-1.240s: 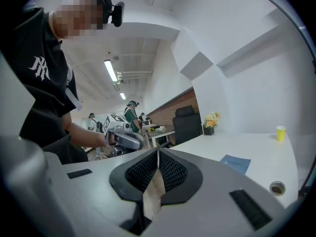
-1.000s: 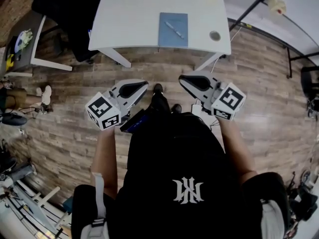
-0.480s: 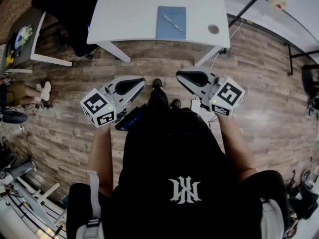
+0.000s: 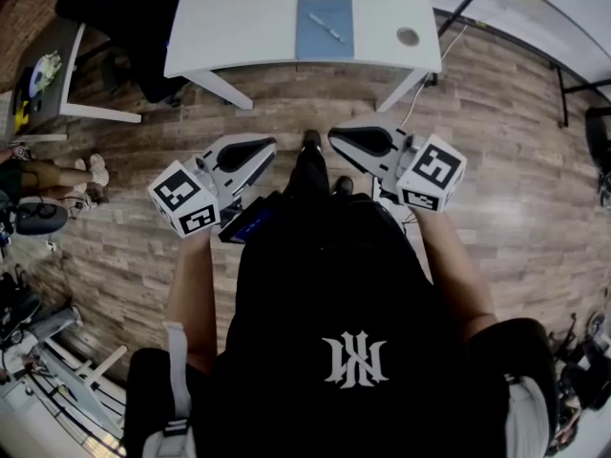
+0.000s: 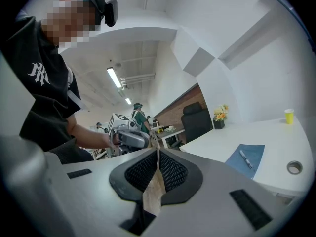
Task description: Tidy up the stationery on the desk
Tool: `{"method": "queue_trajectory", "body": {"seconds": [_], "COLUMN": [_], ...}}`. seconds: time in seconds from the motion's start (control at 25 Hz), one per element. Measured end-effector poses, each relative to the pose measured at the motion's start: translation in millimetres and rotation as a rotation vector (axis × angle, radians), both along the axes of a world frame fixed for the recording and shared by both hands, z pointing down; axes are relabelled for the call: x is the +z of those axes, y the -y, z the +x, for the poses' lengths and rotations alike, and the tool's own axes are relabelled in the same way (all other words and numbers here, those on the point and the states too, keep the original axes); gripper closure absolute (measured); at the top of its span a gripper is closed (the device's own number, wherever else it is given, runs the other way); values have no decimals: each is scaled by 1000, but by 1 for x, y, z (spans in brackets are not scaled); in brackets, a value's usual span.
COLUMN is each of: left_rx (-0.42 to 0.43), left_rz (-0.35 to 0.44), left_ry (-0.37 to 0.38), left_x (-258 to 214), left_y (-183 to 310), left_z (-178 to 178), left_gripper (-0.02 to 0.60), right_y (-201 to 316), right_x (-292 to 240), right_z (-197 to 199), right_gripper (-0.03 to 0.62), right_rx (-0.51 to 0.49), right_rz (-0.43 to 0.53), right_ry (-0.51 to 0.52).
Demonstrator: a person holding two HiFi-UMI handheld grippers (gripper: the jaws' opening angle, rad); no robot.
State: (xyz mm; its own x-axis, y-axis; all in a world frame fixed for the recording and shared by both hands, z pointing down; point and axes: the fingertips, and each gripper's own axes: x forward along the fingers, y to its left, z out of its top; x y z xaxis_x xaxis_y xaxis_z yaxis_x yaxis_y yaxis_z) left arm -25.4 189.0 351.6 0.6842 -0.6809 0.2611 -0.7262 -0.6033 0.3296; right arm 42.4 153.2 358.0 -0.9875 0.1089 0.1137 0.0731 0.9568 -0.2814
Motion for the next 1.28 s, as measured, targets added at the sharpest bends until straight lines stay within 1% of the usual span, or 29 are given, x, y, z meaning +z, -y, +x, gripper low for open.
{"method": "queue_trajectory", "body": {"seconds": [0.76, 1.28], "left_rx": [-2, 56], "left_rz": [-6, 9], "left_ry": [16, 25], "left_x": [-10, -18], "left_y": [4, 19], "left_z": [-3, 11], "left_gripper": [578, 578], "right_y": [2, 11], "right_x": [7, 12], "right_z": [-3, 10], "right_gripper": [553, 552], "right_rx": [5, 62], "right_rz": [-22, -51], "right_ry": [9, 17]}}
